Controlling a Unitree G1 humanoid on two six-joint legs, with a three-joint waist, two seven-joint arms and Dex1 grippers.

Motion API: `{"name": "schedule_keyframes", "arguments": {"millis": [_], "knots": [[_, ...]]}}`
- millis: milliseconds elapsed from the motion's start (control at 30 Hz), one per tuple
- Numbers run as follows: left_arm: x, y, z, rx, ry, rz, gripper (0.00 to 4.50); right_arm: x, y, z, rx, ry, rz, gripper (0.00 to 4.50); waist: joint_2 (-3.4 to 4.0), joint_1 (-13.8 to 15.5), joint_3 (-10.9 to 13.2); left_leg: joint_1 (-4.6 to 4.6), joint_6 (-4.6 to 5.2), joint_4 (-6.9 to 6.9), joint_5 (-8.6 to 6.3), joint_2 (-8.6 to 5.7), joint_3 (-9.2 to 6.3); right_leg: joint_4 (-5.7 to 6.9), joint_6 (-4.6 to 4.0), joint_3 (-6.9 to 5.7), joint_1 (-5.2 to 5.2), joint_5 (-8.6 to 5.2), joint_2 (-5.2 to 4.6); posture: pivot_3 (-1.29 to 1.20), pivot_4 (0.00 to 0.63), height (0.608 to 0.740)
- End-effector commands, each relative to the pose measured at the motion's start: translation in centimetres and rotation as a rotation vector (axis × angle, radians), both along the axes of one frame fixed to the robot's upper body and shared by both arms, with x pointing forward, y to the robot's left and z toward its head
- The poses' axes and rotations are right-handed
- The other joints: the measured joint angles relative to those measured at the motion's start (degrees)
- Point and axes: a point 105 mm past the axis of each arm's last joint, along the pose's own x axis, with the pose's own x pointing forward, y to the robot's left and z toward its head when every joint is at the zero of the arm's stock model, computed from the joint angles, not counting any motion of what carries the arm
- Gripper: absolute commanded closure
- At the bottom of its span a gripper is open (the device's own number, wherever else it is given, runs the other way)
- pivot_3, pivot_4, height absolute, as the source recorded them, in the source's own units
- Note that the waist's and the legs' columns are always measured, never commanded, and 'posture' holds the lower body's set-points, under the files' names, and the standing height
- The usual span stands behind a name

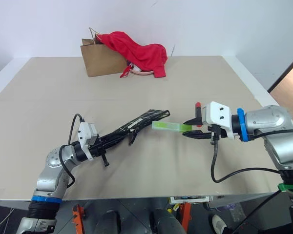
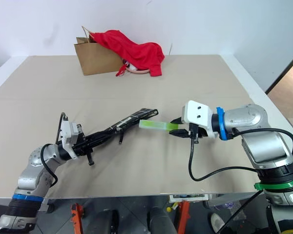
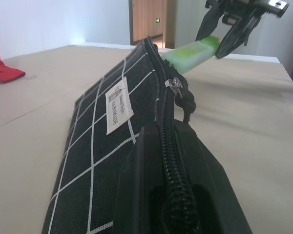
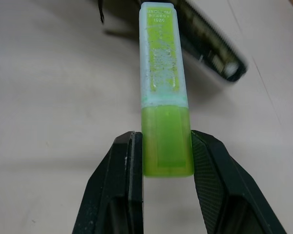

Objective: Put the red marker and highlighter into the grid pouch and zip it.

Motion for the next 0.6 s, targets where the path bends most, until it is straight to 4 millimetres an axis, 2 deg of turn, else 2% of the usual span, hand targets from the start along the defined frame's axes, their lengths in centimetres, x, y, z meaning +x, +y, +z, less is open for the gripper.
{"name": "schedule_keyframes", "arguments": {"millis": [33, 100, 300, 600], "knots": [[-0.3, -0.1, 1.0, 0.010, -0.046, -0.014, 4.50, -0.8, 0.0, 1.8, 0.023, -0.045, 0.021, 3.43, 0.00, 0.0, 0.0, 0.00, 0.00, 0.00, 0.00, 0.00, 0.00, 0.00, 0.00, 0.00, 0.00, 0.00, 0.00, 0.00, 0.150, 0.740], [-0.3, -0.1, 1.0, 0.010, -0.047, -0.014, 4.50, -0.8, 0.0, 1.9, 0.027, -0.046, 0.018, 3.43, 0.00, 0.0, 0.0, 0.00, 0.00, 0.01, 0.00, 0.00, 0.00, 0.00, 0.00, 0.00, 0.01, 0.00, 0.00, 0.00, 0.150, 0.740], [-0.3, -0.1, 1.1, 0.007, -0.051, -0.015, 4.50, 0.3, -1.1, 0.5, -0.054, -0.045, -0.043, 3.43, 0.00, 0.0, 0.0, 0.00, 0.00, 0.02, 0.00, 0.00, 0.01, 0.00, 0.00, 0.00, 0.01, 0.00, -0.01, 0.00, 0.150, 0.740], [-0.4, -0.2, 1.2, 0.007, -0.055, -0.018, 4.50, 1.3, -1.3, 0.0, -0.074, -0.049, -0.059, 3.43, 0.00, 0.0, 0.0, 0.01, 0.00, 0.01, 0.00, 0.00, 0.01, 0.02, 0.00, 0.01, 0.00, 0.00, 0.00, 0.00, 0.150, 0.740]]}}
